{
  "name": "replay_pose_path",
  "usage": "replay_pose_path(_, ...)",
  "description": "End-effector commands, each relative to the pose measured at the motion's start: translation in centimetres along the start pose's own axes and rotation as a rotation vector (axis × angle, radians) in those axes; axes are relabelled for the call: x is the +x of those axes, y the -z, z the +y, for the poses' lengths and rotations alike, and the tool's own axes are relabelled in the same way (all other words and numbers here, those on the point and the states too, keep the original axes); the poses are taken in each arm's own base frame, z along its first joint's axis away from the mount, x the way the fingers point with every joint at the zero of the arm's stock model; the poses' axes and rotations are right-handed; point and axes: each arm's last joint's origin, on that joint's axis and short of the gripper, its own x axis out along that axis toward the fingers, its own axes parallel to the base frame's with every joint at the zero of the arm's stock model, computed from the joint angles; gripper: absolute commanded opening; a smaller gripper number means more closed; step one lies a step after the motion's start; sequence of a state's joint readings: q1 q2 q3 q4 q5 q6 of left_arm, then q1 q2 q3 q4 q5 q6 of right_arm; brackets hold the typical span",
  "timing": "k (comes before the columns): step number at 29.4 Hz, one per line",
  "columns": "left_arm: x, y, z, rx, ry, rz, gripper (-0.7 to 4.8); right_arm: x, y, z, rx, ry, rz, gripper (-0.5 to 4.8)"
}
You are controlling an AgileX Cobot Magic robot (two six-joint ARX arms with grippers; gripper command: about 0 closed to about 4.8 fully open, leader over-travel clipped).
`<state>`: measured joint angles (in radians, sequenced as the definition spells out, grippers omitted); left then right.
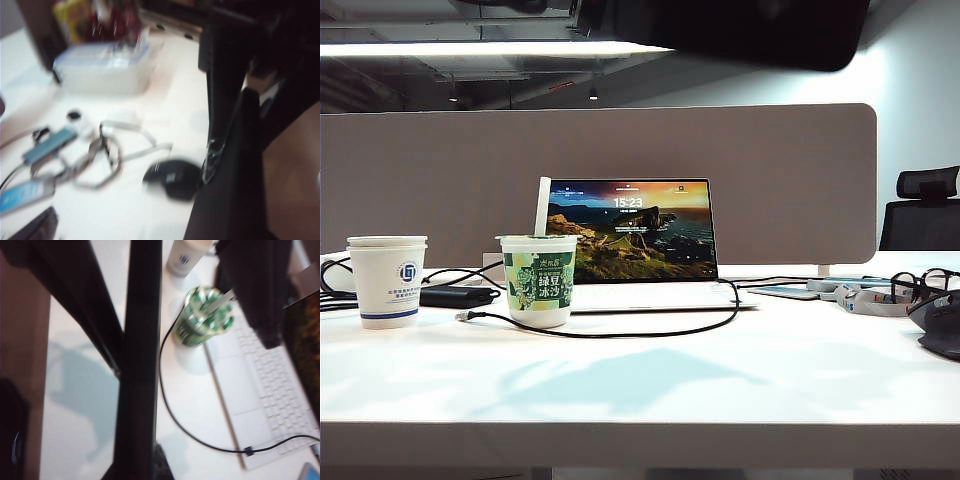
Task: Pick up the black phone, pick up the charger plug, insert the charger plug into the phone's charging port, and finally place the connected phone back on the desk.
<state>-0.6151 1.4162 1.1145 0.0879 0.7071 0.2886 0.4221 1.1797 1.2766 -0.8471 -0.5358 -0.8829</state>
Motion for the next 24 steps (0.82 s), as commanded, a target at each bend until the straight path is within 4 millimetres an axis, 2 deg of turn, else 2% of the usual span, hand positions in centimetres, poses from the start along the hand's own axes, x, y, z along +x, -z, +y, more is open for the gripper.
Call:
replay_pose_path(1,-0.9,-1.6,0.8,-0.010,0.028,-0.141,4.79,-2.5,-1.3,0.2,-0.002,0.084,-0.137,-0.01)
replay_pose_path(4,-1.7,-2.7,1.5,-0.020,0.046,-0.244,4.79,-4.9,-2.6,-0.1,0.008,0.155,-0.326,-0.01)
replay_pose_path(10,-2.6,-5.2,1.3,-0.005,0.054,-0.443,4.79,-6.9,-5.0,-1.3,0.002,0.178,-0.620,-0.01)
replay_pose_path(13,-3.1,-6.2,1.2,-0.097,0.068,-0.530,4.79,-7.5,-5.7,-1.5,0.006,0.175,-0.692,-0.01)
replay_pose_path(18,-3.8,-7.2,0.8,-0.110,0.086,-0.634,4.79,-8.3,-6.7,-1.8,0.024,0.147,-0.802,-0.01)
replay_pose_path(24,-4.7,-8.3,0.4,-0.153,0.105,-0.768,4.79,-7.4,-7.0,-3.1,0.075,0.098,-0.871,-0.01)
